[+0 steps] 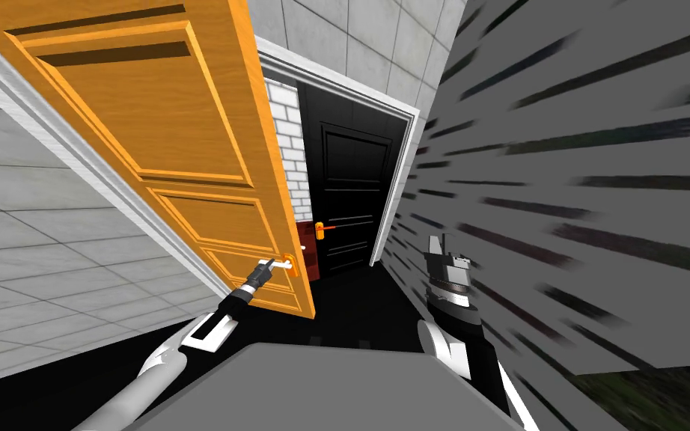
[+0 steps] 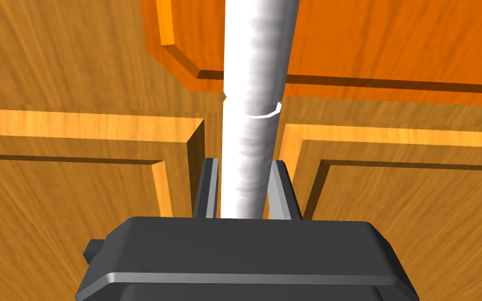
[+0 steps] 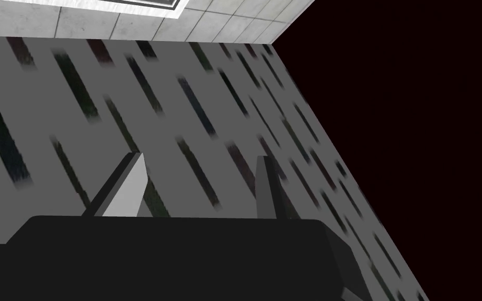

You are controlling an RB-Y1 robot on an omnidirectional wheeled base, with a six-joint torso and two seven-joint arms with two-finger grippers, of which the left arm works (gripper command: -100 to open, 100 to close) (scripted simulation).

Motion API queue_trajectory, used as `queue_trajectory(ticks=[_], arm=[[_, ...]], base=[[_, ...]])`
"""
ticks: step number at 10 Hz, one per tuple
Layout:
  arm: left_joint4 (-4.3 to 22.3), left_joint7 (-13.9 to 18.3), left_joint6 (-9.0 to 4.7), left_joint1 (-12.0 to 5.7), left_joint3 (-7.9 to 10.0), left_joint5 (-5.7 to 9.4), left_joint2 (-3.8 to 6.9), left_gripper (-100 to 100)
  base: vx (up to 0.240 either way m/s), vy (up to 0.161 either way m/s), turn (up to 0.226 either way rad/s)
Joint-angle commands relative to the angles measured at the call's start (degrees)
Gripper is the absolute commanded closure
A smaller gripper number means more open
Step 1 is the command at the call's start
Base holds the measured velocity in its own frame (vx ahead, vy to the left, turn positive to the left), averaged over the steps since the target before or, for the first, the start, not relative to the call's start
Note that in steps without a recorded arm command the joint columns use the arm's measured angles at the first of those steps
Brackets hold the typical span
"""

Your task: Pull the door open

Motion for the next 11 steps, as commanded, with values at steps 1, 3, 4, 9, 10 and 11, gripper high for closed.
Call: queue_trajectory(ticks=[1, 3, 4, 9, 10, 11], arm=[[0.2, 0.6, -1.49, 0.58, -0.60, 0.01, 0.77, 100], [0.4, 1.3, -3.24, 1.27, -1.31, 0.02, 1.68, 100], [0.5, 1.7, -4.21, 1.66, -1.70, 0.03, 2.19, 100], [1.0, 3.4, -8.24, 3.24, -3.32, 0.06, 4.27, 100], [1.2, 3.0, -7.54, 2.91, -2.58, 0.23, 4.29, 100], [1.9, 3.6, -9.37, 3.74, -3.04, 0.21, 4.98, 100]], base=[[-0.146, 0.049, -0.110], [-0.239, 0.102, -0.200], [-0.218, 0.114, -0.207], [-0.198, 0.090, -0.133], [-0.078, 0.036, 0.001], [-0.144, 0.054, -0.152]])
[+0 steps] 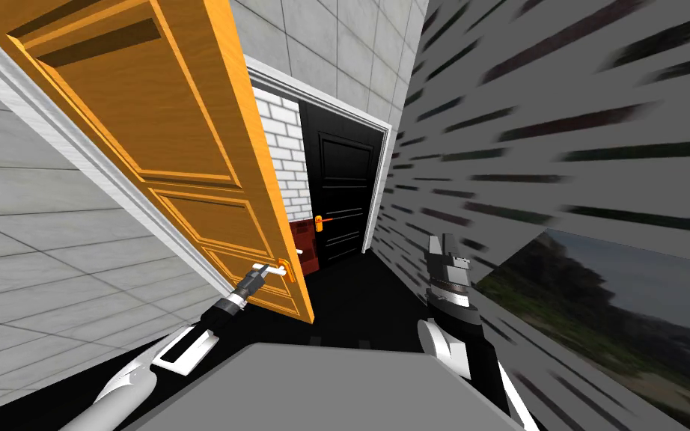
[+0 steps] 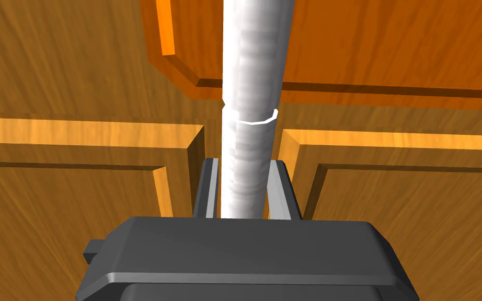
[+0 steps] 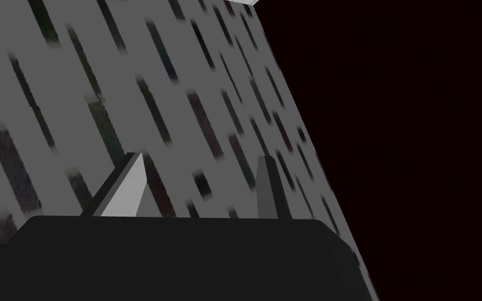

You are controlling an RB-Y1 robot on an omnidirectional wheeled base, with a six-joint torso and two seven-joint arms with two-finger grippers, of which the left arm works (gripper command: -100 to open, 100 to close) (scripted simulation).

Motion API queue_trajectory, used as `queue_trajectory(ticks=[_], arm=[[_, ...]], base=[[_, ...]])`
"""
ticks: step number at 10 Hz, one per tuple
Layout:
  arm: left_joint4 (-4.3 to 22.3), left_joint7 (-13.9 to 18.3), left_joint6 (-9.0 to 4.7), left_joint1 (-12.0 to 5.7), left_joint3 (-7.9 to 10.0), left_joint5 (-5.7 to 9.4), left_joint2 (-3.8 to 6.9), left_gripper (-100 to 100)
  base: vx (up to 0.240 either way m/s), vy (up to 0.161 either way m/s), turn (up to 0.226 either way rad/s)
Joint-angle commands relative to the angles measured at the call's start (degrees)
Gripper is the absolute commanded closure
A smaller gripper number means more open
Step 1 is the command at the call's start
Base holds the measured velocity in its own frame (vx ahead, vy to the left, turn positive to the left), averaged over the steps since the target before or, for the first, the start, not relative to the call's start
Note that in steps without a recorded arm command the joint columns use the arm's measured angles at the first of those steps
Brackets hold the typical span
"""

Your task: Pull the door open

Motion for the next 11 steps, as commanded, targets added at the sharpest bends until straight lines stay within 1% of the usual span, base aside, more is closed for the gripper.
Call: queue_trajectory(ticks=[1, 6, 7, 8, 9, 10, 11], arm=[[0.4, 0.5, -1.62, 0.23, -0.56, -0.11, 0.33, 100], [1.8, 2.0, -6.73, 2.22, -1.67, -0.07, 2.29, 100], [1.9, 2.1, -7.17, 2.39, -1.77, -0.06, 2.46, 100], [2.1, 2.3, -7.89, 2.66, -1.92, -0.06, 2.73, 100], [2.5, 2.1, -7.25, 2.28, -1.52, 0.04, 2.75, 100], [3.2, 2.5, -8.53, 2.57, -1.89, -0.09, 3.12, 100], [3.5, 2.7, -9.17, 2.66, -2.06, -0.15, 3.31, 100]], base=[[-0.213, 0.098, -0.194], [-0.195, 0.104, -0.168], [-0.176, 0.074, -0.098], [-0.144, 0.052, -0.086], [-0.066, 0.030, -0.004], [-0.173, 0.044, -0.139], [-0.215, 0.109, -0.211]])
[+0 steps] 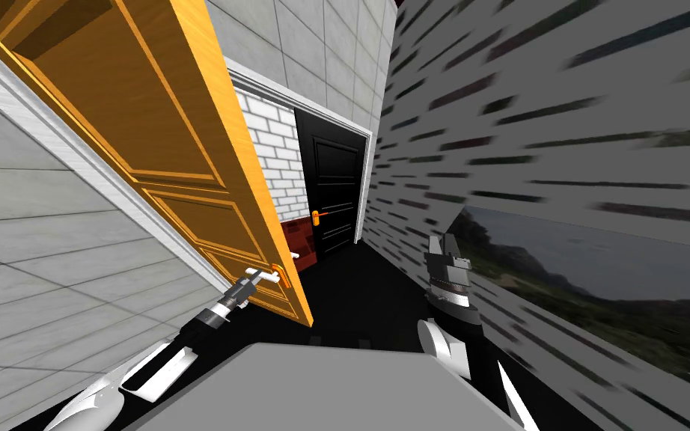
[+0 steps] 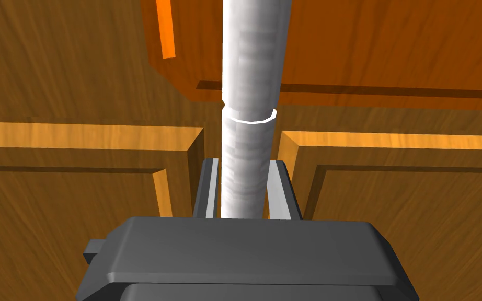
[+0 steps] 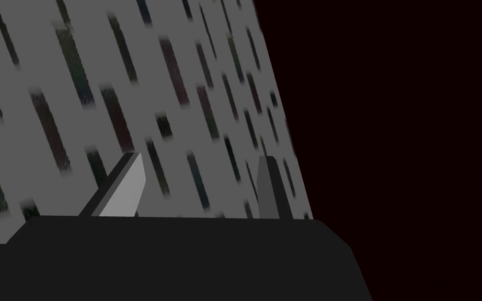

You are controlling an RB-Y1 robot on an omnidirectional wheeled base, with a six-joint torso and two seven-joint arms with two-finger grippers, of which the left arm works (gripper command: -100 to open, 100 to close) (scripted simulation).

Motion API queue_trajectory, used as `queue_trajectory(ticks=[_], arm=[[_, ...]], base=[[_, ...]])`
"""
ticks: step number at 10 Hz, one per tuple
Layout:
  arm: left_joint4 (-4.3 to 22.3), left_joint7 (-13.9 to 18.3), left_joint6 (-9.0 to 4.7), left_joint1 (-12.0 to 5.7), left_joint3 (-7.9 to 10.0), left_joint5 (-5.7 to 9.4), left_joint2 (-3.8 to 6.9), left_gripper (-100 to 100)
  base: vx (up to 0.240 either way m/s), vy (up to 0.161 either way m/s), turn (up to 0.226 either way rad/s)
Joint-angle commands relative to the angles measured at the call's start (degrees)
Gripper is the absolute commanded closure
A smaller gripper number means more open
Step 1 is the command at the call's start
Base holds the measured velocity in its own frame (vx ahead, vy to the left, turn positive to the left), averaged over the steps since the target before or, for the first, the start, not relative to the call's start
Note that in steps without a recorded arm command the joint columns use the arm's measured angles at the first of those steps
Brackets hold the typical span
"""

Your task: Pull the door open

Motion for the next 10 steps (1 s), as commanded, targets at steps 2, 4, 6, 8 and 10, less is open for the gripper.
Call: queue_trajectory(ticks=[2, 4, 6, 8, 10], arm=[[0.8, 0.6, -2.32, 0.23, -0.98, -0.39, 0.36, 100], [1.5, 1.1, -3.84, 0.43, -1.39, -0.53, 0.81, 100], [2.0, 1.4, -5.12, 0.60, -1.73, -0.65, 1.20, 100], [2.5, 1.6, -5.11, 0.44, -1.54, -0.55, 1.49, 100], [3.3, 1.8, -6.45, 0.69, -1.96, -0.63, 1.78, 100]], base=[[-0.218, 0.109, -0.193], [-0.220, 0.116, -0.148], [-0.195, 0.099, -0.140], [-0.146, 0.083, -0.087], [-0.168, 0.059, -0.166]])
